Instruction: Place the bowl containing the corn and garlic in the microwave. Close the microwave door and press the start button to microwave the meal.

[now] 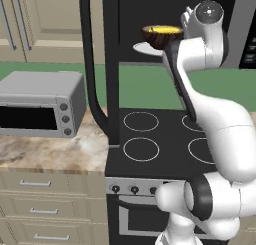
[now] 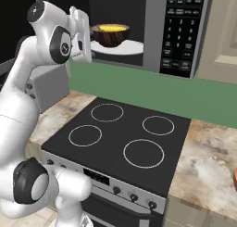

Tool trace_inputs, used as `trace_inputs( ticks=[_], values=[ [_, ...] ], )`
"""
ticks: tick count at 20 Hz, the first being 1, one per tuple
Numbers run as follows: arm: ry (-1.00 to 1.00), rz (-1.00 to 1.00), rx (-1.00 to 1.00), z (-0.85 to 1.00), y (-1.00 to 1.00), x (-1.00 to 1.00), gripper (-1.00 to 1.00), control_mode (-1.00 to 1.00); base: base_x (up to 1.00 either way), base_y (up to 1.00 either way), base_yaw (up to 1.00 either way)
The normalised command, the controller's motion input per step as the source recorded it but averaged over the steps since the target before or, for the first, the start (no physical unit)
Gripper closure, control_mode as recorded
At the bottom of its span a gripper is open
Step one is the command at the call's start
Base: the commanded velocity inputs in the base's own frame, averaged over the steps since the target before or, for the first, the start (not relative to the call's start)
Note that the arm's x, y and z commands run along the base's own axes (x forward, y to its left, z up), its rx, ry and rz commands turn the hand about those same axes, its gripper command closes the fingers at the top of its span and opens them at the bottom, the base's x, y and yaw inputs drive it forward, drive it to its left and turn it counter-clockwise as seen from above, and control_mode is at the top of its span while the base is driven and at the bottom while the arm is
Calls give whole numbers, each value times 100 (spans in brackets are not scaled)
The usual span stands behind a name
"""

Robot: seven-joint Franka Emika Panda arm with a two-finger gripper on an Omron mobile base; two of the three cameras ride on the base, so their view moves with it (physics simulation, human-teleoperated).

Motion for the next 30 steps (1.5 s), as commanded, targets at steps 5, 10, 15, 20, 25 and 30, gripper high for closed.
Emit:
trace_inputs(
  ticks=[5, 10, 15, 20, 25, 30],
  values=[
    [13, 28, -52, 8, 13, -90, -100, -100, 0, 0, 0],
    [8, 37, -52, 4, 0, -71, -100, -100, 0, 0, 0],
    [17, 36, -60, 0, 8, -62, -100, -100, 0, 0, 0],
    [20, 32, -65, 0, 7, -75, -100, -100, 0, 0, 0],
    [19, 25, -69, 4, 34, -84, -100, -100, 0, 0, 0],
    [15, 19, -65, 4, 60, -71, -100, -100, 0, 0, 0]
  ],
)
